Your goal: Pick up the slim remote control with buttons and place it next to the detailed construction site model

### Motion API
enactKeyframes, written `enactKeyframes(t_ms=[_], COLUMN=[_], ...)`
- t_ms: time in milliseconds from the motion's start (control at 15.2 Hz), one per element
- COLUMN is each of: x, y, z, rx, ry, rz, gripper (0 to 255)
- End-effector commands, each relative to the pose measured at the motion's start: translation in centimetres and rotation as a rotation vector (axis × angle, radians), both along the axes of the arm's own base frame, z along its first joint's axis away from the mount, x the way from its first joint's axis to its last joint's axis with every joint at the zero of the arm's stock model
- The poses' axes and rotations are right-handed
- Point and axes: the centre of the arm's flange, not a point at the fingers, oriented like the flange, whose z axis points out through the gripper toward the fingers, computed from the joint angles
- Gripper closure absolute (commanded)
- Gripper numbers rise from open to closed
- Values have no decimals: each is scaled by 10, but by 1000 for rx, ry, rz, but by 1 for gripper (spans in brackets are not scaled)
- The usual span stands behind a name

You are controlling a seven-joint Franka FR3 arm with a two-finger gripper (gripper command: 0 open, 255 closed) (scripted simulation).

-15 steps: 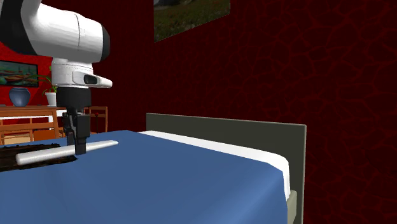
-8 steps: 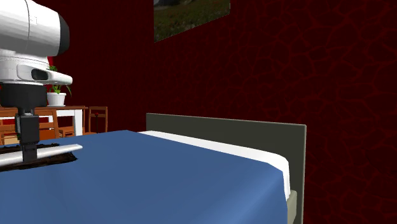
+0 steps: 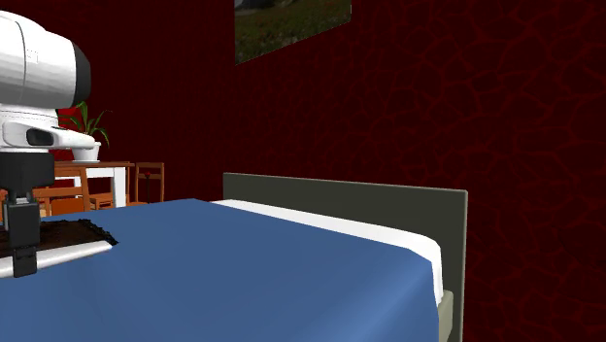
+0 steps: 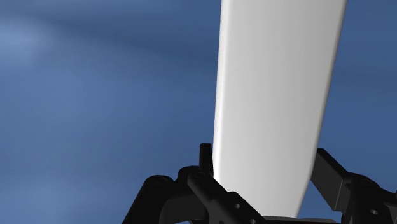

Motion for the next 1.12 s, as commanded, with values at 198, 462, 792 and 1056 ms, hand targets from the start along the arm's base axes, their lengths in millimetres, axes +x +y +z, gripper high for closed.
enactKeyframes(t_ms=[198, 462, 792, 1056], x=[1, 1, 1, 1], y=[0, 0, 0, 0], z=[-25, -46, -56, -56], rx=[0, 0, 0, 0], ry=[-1, -1, -1, -1], rz=[0, 0, 0, 0], gripper=[255, 255, 255, 255])
